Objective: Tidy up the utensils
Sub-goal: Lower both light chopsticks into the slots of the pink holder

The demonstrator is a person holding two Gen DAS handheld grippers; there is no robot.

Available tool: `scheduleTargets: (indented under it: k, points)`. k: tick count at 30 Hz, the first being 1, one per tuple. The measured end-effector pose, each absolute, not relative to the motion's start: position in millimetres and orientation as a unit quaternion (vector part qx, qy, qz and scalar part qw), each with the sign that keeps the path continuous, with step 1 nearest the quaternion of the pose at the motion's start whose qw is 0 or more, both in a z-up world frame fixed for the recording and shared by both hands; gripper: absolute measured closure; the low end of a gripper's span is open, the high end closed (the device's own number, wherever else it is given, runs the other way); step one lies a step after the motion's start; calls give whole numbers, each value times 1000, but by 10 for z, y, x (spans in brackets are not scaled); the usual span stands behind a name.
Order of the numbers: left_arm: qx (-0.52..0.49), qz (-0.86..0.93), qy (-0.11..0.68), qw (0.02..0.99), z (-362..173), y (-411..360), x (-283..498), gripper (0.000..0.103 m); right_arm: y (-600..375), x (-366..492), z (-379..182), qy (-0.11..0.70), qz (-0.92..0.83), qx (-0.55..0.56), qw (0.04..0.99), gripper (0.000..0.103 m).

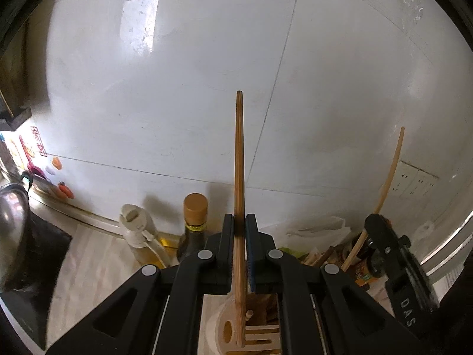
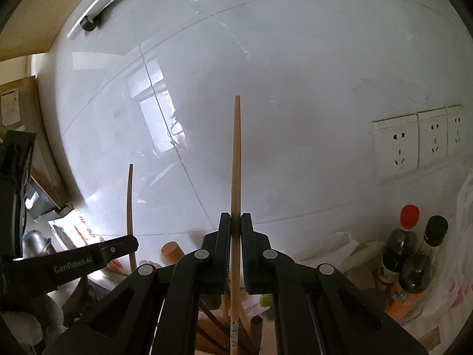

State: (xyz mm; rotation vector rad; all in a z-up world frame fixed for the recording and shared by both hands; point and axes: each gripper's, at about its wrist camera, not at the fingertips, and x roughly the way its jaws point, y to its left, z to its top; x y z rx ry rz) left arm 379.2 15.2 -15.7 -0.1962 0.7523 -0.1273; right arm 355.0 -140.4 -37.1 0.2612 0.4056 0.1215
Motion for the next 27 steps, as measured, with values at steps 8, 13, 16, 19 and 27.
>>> scheduleTargets:
  k: [8,13,16,19,27]
  points:
    - [-113,-78,350,926,-195,61,3862,98,-1459,3494,-462,191,64,134,970,96]
    - [-112,-84,342,929,-269,-33,3909,98,-1476,3485,-492,183,68,132,972,96]
    - [-104,-88,339,931,-338,-99,3939,98,-1456,3487,-499,182,71,128,972,96]
    - [-86,-93,341,932,-396,-153,3938,98,-1449,3492,-521,184,74,123,972,96]
    - [-84,-109,358,923,-436,-90,3833,96,-1428,3414,-587,210,98,115,966,96]
